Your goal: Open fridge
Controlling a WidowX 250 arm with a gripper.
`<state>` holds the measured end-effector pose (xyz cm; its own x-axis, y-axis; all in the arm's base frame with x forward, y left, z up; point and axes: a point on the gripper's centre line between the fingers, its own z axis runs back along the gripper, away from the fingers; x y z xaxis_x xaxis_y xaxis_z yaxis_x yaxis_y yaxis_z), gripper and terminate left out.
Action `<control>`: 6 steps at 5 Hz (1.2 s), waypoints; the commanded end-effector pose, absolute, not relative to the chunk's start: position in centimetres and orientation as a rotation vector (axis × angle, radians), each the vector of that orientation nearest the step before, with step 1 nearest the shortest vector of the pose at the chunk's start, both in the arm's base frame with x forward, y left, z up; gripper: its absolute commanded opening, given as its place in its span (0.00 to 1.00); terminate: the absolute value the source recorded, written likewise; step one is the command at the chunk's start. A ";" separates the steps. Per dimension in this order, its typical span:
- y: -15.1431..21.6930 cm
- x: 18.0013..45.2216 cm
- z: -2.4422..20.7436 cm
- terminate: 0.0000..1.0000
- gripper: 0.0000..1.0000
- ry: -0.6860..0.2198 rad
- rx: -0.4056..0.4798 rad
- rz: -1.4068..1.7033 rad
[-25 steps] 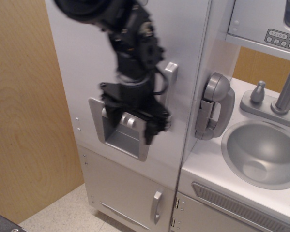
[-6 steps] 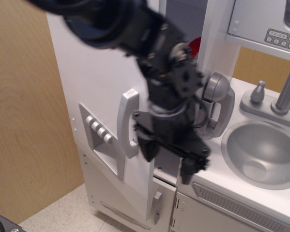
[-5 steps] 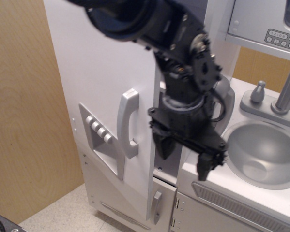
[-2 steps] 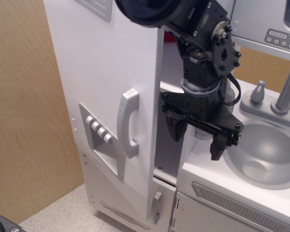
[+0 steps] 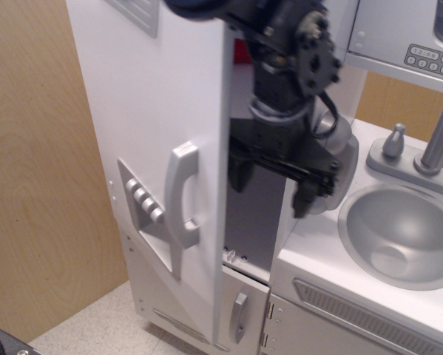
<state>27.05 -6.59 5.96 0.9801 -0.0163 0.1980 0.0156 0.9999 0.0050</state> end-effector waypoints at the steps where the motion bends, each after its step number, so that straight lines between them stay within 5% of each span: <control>1: -1.8 23.5 8.3 0.00 1.00 -0.226 0.062 0.094; 4: 7.0 20.4 2.8 0.00 1.00 -0.191 0.288 0.241; 6: 12.5 23.0 0.8 0.00 1.00 -0.229 0.301 0.293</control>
<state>23.62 12.48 -1.06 0.9371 0.2494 0.2443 -0.3097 0.9169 0.2518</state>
